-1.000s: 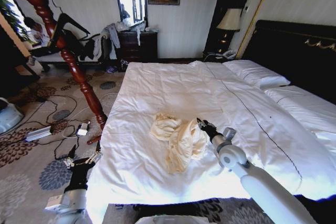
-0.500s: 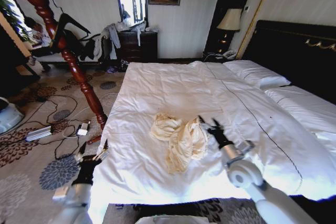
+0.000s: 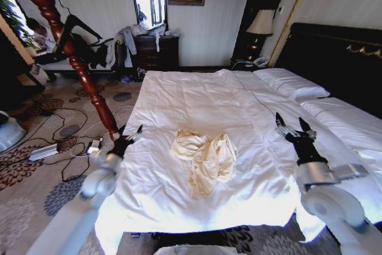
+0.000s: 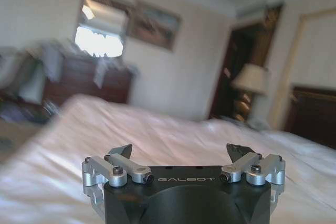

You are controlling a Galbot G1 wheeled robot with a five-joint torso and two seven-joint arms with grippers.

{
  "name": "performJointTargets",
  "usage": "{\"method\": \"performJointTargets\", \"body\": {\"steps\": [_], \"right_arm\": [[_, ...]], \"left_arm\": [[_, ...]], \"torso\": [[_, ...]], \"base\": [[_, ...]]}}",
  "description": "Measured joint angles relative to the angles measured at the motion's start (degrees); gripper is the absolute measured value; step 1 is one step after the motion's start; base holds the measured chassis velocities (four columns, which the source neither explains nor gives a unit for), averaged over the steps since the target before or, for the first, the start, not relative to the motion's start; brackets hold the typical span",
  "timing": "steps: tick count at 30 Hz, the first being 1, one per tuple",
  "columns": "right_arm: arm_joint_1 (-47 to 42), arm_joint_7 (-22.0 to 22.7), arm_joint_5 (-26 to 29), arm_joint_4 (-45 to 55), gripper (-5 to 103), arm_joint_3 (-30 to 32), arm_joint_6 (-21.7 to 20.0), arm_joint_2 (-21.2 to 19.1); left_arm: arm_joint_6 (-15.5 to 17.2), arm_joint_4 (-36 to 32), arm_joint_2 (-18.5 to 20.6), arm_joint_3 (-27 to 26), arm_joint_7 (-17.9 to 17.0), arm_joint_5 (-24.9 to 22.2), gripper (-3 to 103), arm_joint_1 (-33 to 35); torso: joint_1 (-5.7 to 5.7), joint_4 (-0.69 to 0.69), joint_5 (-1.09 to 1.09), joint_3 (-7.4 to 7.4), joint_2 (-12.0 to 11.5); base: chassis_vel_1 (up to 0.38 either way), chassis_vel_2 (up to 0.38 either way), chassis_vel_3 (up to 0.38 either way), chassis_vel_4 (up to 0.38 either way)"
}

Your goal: Pick up the clothes from the bed and hang them on the clothes hanger.

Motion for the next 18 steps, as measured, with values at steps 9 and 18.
{"method": "performJointTargets", "body": {"steps": [9, 18], "right_arm": [[-2.6, -0.12, -4.01, 1.39, 100, 1.76, 0.15, 5.47], [-1.75, 1.02, -4.34, 0.55, 100, 0.96, -0.52, 7.59]], "left_arm": [[5.29, 7.5, -7.68, 20.5, -2.82, 0.35, 100, -14.62], [1.27, 17.79, -15.76, 33.44, 0.23, 12.65, 100, -15.66]], "torso": [[0.0, 0.03, 0.03, 0.0, 0.0], [-0.01, 0.05, 0.02, 0.0, 0.0]], "base": [[0.0, 0.0, 0.0, 0.0], [0.0, 0.0, 0.0, 0.0]]}}
